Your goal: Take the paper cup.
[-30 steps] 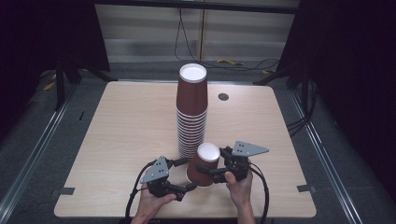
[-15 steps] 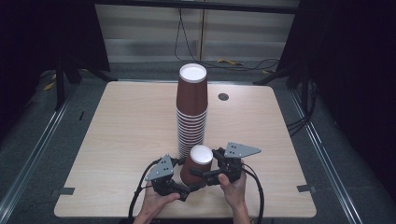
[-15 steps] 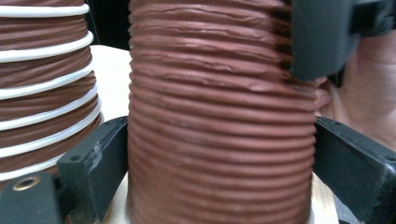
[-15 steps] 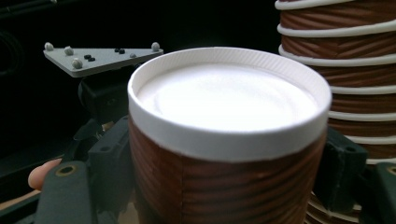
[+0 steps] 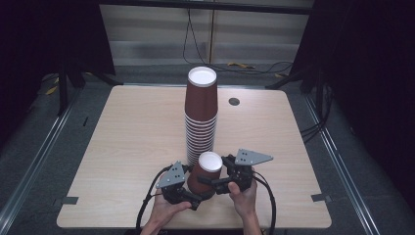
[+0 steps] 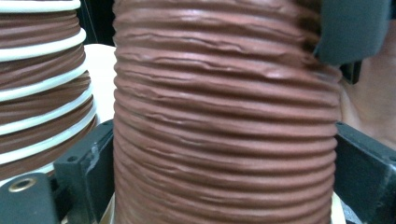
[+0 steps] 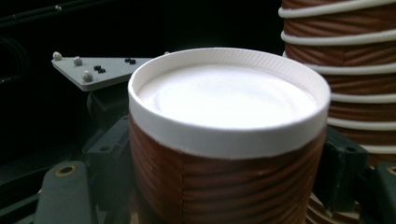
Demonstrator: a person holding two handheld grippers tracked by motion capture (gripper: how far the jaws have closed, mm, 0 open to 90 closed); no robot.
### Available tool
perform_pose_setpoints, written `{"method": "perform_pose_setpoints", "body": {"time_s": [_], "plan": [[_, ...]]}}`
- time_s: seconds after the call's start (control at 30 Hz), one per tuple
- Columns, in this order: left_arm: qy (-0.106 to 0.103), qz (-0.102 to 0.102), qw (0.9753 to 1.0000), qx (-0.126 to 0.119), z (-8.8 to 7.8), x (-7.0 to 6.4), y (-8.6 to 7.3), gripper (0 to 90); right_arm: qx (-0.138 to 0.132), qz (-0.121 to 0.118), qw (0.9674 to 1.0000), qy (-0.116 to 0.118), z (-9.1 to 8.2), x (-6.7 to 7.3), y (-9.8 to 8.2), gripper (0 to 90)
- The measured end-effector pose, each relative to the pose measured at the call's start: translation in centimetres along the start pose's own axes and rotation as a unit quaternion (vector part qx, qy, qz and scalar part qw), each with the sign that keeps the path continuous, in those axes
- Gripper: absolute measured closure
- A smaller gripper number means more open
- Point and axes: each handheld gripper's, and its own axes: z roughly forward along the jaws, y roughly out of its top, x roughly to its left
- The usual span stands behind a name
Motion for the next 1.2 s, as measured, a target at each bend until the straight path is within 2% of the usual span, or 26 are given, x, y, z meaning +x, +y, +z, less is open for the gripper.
{"method": "perform_pose_setpoints", "body": {"time_s": [0.13, 0.43, 0.6, 0.63, 0.93, 1.1, 1.2], "plan": [[0.008, -0.004, 1.0000, 0.000, -0.1, -0.1, 0.0, 8.4, 0.000, -0.002, 1.0000, -0.001, 0.2, 0.1, 0.0, 21.8], [0.009, 0.001, 0.9999, 0.012, -0.3, 0.0, 0.0, 12.2, 0.008, 0.004, 1.0000, 0.004, 0.3, -0.2, 0.0, 19.6], [0.006, 0.003, 0.9998, 0.017, -0.6, 0.1, 0.1, 12.4, 0.013, 0.006, 0.9999, -0.003, 0.6, -0.2, 0.0, 13.6], [0.007, 0.006, 0.9997, 0.020, -0.7, 0.1, 0.1, 12.5, 0.014, 0.010, 0.9998, 0.004, 0.6, -0.3, 0.0, 13.6], [0.008, 0.009, 0.9994, 0.031, -1.5, 0.6, 0.1, 12.8, -0.004, 0.003, 1.0000, -0.003, -0.3, -0.2, 0.0, 13.2], [0.002, 0.014, 0.9990, 0.043, -1.8, 0.9, 0.3, 12.8, -0.006, 0.003, 1.0000, -0.006, -0.6, -0.3, 0.0, 13.0], [0.012, 0.025, 0.9973, 0.068, -2.1, 1.1, 0.4, 12.7, -0.003, 0.003, 1.0000, -0.005, -0.7, -0.3, 0.0, 13.1]]}}
